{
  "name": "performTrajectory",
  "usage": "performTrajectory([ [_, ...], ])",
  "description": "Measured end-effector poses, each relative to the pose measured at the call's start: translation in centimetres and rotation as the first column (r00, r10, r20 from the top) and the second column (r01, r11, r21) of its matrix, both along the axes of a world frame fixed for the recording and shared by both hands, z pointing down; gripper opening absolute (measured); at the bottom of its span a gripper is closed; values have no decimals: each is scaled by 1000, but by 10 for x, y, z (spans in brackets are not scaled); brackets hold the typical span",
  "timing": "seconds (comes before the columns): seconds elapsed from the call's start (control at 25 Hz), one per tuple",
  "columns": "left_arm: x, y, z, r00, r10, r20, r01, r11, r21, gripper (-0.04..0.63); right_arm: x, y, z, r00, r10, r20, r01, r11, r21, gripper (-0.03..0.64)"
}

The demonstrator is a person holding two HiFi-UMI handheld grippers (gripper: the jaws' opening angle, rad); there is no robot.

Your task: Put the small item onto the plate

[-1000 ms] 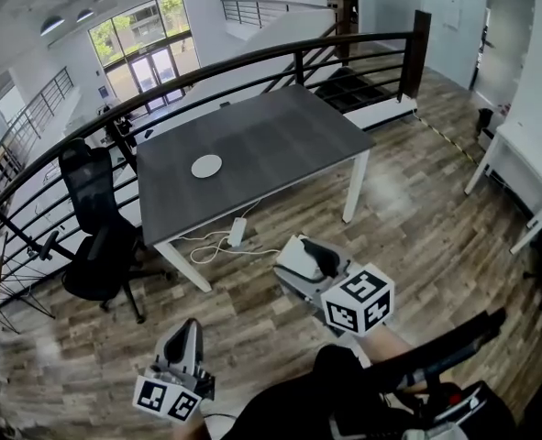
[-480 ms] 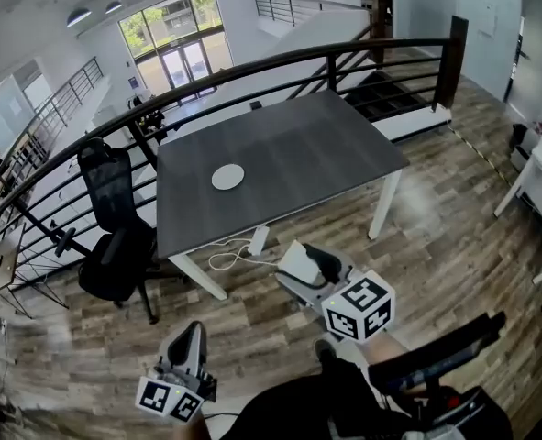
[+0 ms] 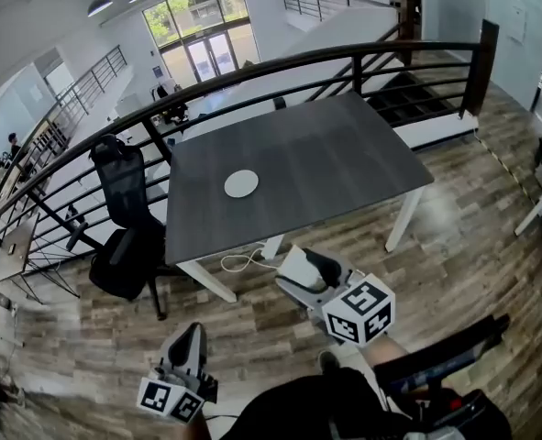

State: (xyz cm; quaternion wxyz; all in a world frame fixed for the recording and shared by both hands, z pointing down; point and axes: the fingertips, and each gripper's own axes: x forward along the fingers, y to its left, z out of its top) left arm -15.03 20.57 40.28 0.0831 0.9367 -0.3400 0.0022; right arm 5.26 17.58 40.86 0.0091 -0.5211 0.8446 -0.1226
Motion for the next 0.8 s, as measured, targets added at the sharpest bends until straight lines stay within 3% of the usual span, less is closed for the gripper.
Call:
performTrajectory([
  [0.8, 89, -82, 0, 997, -60, 51, 59, 998, 23, 3, 73, -100, 5, 995, -92, 30, 92, 996, 10, 310],
])
